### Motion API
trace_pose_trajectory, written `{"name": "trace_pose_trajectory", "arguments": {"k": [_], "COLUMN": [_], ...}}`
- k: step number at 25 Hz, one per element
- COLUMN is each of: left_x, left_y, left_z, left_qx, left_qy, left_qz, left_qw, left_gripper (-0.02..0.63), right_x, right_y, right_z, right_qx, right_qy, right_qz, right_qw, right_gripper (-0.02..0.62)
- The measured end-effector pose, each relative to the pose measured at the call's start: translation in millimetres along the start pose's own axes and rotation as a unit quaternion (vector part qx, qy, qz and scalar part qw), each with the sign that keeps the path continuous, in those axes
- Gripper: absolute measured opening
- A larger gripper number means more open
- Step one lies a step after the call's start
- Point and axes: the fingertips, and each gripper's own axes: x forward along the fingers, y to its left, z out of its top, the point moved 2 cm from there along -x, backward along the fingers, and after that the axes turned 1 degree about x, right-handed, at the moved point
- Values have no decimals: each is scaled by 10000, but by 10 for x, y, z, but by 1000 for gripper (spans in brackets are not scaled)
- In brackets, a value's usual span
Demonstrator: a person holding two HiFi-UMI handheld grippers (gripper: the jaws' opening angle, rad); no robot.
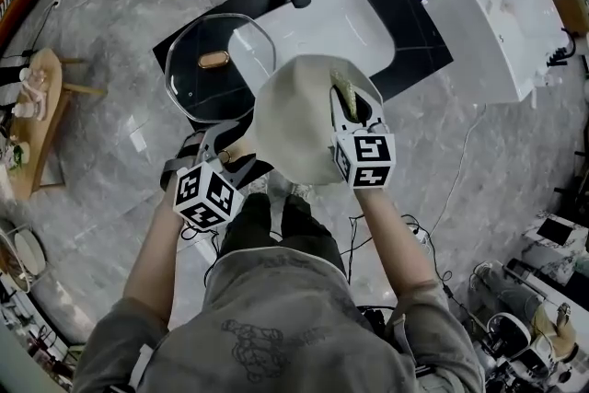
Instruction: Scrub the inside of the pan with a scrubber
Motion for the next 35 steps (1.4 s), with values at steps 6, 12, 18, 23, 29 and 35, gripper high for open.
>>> {"name": "trace_pose_trajectory", "arguments": {"k": [6, 12, 18, 23, 29, 35], "left_x": [173, 335, 440, 458, 460, 463], "left_y": [-203, -263, -266, -300, -299, -304], "left_z": [-331, -592, -697, -699, -701, -699], "left_qx": [87, 95, 278, 476, 633, 654], "left_qy": [559, 978, 1141, 1108, 1115, 1120], "left_qz": [-384, -553, -578, -642, -657, -623], "left_qw": [9977, 9936, 9914, 9906, 9896, 9896], "left_gripper": [262, 262, 259, 193, 192, 192], "right_x": [275, 525, 743, 844, 931, 964], "right_y": [-4, -10, -78, 20, 301, 571], "right_z": [-212, -405, -589, -692, -729, -769], "right_qx": [-188, -306, -343, -425, -648, -732], "right_qy": [201, 338, 514, 610, 731, 879], "right_qz": [36, 49, -191, -137, 226, 702], "right_qw": [9996, 9989, 9979, 9971, 9950, 9910], "right_gripper": [77, 77, 77, 77, 77, 77]}}
